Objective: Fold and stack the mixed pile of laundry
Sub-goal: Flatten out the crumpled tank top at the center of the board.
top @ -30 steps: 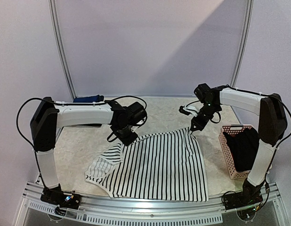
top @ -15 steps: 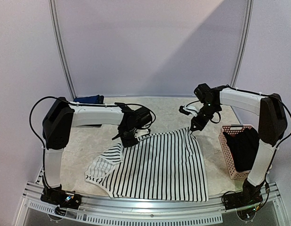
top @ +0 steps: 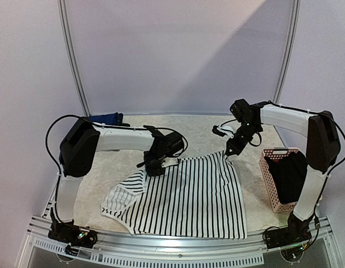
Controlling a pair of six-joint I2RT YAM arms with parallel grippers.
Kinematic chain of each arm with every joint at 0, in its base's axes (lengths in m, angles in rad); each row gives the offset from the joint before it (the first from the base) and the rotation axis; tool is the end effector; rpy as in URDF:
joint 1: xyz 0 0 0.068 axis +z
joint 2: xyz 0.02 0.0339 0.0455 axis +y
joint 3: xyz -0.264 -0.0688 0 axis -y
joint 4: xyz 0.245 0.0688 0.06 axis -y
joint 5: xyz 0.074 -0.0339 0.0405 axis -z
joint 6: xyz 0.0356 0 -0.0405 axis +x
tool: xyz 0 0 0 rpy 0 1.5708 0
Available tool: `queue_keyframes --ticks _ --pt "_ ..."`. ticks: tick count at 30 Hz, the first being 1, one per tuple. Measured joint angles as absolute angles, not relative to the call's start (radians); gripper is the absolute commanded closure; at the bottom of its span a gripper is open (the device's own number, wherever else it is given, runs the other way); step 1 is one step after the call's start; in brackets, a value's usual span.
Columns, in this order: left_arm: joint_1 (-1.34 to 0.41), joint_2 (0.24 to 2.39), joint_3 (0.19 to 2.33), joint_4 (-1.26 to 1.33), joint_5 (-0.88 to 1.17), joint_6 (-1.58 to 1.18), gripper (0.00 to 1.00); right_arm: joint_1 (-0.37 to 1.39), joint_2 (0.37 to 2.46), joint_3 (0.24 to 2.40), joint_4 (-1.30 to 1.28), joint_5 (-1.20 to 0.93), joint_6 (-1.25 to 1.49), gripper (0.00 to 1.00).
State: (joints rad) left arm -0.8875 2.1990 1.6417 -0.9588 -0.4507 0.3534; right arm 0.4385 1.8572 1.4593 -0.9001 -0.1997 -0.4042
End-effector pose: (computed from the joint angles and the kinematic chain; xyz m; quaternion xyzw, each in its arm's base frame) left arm 0.2776 -0.3164 0.1426 0.5615 0.7963 0.2084 0.0847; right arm 0.3347 0.1648 0.2223 -0.4155 0.8940 0.1011 0.1336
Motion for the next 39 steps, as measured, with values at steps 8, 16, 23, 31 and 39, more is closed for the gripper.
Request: queue_keyframes --ticks 8,16,23,31,39 --pt "-0.888 2.211 1.647 -0.948 -0.510 0.366 1.00 0.439 1.864 1.459 -0.900 -0.205 -0.404 1.00" --pt "-0.882 2.178 1.647 -0.935 -0.514 0.361 1.00 0.439 1.866 1.459 -0.900 -0.205 -0.404 1.00" --pt "-0.881 2.014 1.644 -0.931 -0.534 0.346 1.00 0.439 1.856 1.472 -0.925 -0.219 -0.405 1.00" --pt "-0.875 1.819 1.700 -0.949 -0.607 0.333 1.00 0.439 1.772 1.704 -1.033 -0.212 -0.435 1.00" --pt "-0.887 1.713 1.892 -0.997 -0.643 0.329 1.00 0.439 1.655 1.928 -1.114 -0.190 -0.464 1.00"
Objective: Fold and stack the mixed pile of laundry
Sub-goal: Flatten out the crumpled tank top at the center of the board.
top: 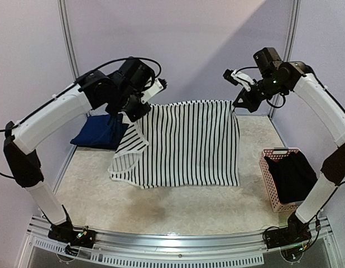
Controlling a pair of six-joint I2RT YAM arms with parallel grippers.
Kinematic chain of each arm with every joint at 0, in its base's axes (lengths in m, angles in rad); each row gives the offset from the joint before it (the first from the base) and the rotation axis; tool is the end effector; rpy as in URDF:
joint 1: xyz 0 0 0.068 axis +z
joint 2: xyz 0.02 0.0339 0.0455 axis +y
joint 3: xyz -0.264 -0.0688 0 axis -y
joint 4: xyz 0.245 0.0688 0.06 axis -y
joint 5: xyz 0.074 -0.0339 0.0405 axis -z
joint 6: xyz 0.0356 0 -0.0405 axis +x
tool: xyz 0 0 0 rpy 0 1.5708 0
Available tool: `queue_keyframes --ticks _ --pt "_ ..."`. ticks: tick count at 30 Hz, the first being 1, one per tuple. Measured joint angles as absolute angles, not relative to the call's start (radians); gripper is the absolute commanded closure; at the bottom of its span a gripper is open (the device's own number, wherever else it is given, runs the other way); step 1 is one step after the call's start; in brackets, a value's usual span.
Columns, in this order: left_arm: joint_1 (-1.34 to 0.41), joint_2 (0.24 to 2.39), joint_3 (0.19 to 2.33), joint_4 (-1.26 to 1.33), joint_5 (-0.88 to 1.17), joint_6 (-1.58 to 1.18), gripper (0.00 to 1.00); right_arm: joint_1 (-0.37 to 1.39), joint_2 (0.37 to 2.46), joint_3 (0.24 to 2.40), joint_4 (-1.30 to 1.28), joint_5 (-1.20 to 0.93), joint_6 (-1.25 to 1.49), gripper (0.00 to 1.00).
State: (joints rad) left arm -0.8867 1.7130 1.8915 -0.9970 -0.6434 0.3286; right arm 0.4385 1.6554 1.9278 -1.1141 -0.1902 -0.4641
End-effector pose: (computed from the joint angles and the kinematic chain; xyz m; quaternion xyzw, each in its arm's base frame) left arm 0.2427 -0.2639 0.4026 0.4084 0.7907 0.1867 0.4160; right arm 0.3002 0.1482 0.4190 -0.4361 0.8222 0.0842 0.3560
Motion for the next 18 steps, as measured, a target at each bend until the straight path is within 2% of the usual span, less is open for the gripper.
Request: queue_keyframes --ticks 8,18 --pt "-1.006 1.626 2.019 -1.053 -0.697 0.329 1.00 0.439 1.517 1.973 -1.160 -0.205 -0.509 1.00" --pt "-1.277 1.508 2.062 -1.120 -0.856 0.323 1.00 0.440 1.316 1.999 -1.282 -0.490 -0.620 0.99"
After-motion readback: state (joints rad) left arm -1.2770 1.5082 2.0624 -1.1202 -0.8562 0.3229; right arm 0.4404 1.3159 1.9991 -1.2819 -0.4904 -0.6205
